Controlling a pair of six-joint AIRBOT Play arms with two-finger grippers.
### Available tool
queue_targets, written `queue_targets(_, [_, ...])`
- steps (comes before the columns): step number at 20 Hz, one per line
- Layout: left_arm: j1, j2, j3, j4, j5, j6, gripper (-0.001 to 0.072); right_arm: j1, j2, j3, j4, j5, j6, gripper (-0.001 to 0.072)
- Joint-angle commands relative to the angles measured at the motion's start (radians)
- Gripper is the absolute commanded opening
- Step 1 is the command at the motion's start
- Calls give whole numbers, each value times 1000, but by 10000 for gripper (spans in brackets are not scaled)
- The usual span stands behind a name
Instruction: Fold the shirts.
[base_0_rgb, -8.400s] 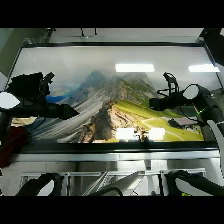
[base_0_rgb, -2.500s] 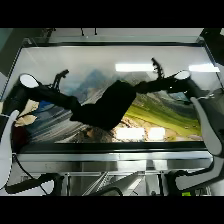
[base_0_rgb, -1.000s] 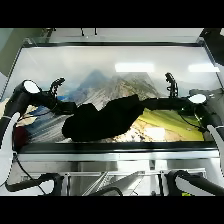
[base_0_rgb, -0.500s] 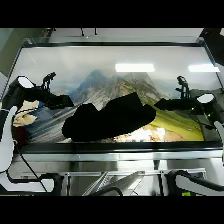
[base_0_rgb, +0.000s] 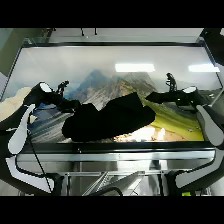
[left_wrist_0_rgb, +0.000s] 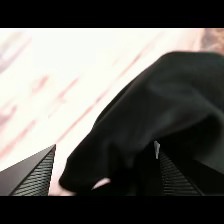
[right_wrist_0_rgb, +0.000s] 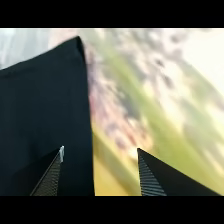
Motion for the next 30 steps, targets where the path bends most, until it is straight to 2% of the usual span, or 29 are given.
queue_targets(1, [-25,-13,1,0,22,0,686,79,-145,123,22,7,-14,511])
queue_targets(2, [-25,-13,1,0,9,0,678,94,-172,147,22,20,-14,510])
queue_targets(3, [-25,-13,1,0,-3,0,506,106,-195,169,21,42,-10,495])
queue_targets(4, [-25,-13,1,0,-19,1,285,116,-211,180,22,56,-8,470])
queue_targets(5, [-25,-13,1,0,-33,10,116,123,-218,182,23,57,-7,470])
queue_targets(6, [-25,-13,1,0,-43,16,54,127,-224,182,23,59,-7,470])
queue_targets(7, [-25,-13,1,0,-51,18,45,132,-226,182,22,61,-7,469])
queue_targets(8, [-25,-13,1,-1,-55,18,44,137,-228,182,25,67,-7,436])
queue_targets(9, [-25,-13,2,-3,-59,18,10,140,-229,182,25,69,-8,328])
queue_targets(11, [-24,-13,5,-55,-67,19,15,145,-228,182,36,82,-15,161])
queue_targets(12, [-24,-13,18,-79,-77,20,15,145,-227,183,61,87,-15,24])
queue_targets(15, [-24,-5,142,-84,-177,16,14,137,-190,216,148,123,-46,24])
queue_targets(18, [-24,80,295,-72,-244,-7,14,115,-50,273,155,138,-56,24])
queue_targets(25, [-24,431,653,-67,-314,-27,14,70,534,286,143,138,-90,23])
queue_targets(28, [-24,598,758,-63,-320,-27,14,72,787,286,68,114,-90,23])
queue_targets(30, [-24,725,779,27,-280,-27,14,71,924,286,-13,50,-89,23])
